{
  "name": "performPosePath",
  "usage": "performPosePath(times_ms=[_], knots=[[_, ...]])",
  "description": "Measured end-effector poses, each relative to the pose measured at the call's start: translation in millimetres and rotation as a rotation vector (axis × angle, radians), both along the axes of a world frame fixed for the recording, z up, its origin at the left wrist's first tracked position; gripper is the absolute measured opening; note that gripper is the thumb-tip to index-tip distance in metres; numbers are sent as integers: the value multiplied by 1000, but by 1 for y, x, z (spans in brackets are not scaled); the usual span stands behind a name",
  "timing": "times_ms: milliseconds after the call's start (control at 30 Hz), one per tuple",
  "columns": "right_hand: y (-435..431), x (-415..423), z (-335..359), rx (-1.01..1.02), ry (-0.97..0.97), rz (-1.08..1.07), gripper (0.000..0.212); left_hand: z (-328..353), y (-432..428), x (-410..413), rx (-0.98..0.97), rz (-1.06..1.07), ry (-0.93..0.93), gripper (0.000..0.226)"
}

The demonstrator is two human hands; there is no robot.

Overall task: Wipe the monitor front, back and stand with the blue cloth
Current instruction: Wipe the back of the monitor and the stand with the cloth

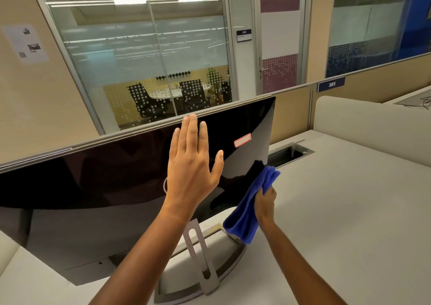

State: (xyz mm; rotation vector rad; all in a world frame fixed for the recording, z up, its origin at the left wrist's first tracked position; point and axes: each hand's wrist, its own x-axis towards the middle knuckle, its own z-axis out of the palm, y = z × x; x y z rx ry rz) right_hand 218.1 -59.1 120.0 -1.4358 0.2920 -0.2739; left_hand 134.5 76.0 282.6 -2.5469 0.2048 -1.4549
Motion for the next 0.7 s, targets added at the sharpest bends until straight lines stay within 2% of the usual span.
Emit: performPosePath(times_ms=[167, 333, 400, 500, 633, 700], knots=[[38, -37, -15, -2, 65, 56, 39, -1, 0, 0, 0, 0, -10, 60], [82, -73, -27, -113, 11, 149, 49, -1, -1, -1, -13, -6, -1, 61], [93, -82, -30, -159, -45, 178, 45, -1, 0, -1, -13, -9, 1, 61], [93, -80, -32, -217, -102, 162, 39, -1, 1, -1, -9, -12, 0, 61], [83, -62, -35, -152, -112, 39, 49, 0, 2, -1, 5, -10, -2, 61], [83, -62, -37, -154, -175, 33, 47, 1, 2, -1, 5, -11, -2, 60]])
